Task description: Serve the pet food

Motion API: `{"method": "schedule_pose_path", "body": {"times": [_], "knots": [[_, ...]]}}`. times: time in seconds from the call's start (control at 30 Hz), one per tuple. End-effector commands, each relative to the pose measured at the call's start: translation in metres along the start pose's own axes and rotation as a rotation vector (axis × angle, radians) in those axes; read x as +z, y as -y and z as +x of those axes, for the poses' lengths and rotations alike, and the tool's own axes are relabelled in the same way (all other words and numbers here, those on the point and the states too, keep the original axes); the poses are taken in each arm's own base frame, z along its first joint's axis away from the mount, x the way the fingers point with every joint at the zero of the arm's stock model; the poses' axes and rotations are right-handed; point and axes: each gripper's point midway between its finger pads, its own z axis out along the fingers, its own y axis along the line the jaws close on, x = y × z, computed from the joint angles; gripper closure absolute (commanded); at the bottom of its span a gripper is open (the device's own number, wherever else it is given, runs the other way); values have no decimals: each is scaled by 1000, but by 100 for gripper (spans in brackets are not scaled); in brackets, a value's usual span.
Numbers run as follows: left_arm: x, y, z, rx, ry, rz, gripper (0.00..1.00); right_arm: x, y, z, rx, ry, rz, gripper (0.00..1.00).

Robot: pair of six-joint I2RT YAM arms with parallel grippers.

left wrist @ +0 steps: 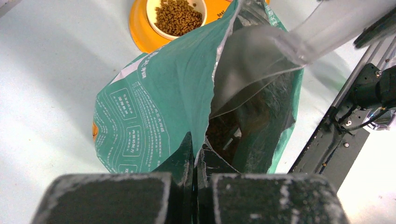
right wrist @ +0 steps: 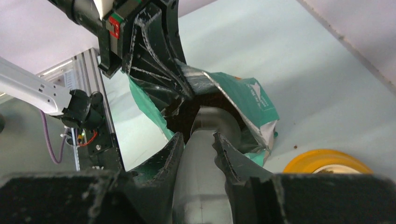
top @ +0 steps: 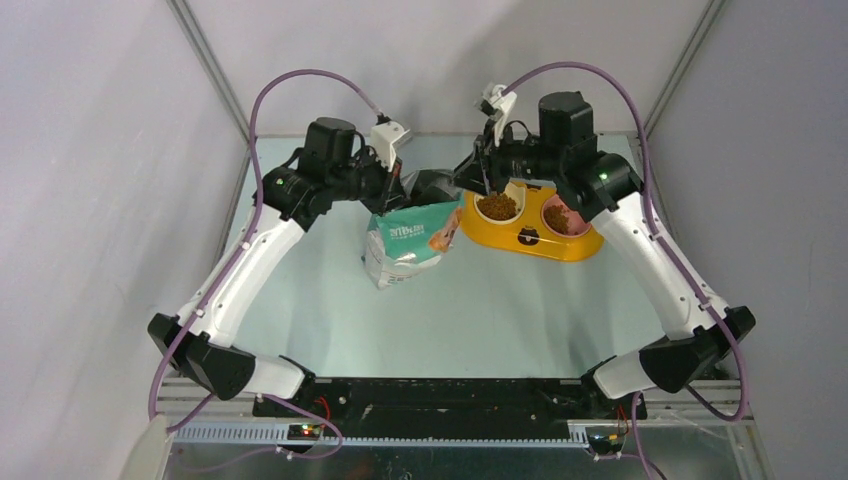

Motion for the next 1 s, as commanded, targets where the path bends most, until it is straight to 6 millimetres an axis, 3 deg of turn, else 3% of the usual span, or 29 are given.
{"method": "schedule_pose_path", "body": {"times": [0.0, 0.3, 0.53, 0.67, 0.8, 0.97], "knots": [[-15, 11, -29, 54, 96, 15, 100, 0, -7, 14, -10, -53, 1, 100], [-4, 5, -18, 63, 63, 6, 100, -3, -12, 26, 38, -149, -8, 100], [-5, 7, -25, 58, 81, 13, 100, 12, -1, 38, 137, -183, -8, 100], [-12, 7, -30, 71, 94, -5, 100, 20, 13, 35, 200, -176, 18, 100], [-14, 3, -23, 82, 83, -33, 100, 17, 25, 32, 242, -152, 57, 100], [-13, -3, -9, 103, 53, -57, 100, 6, 19, 20, 158, -121, 81, 100]]}}
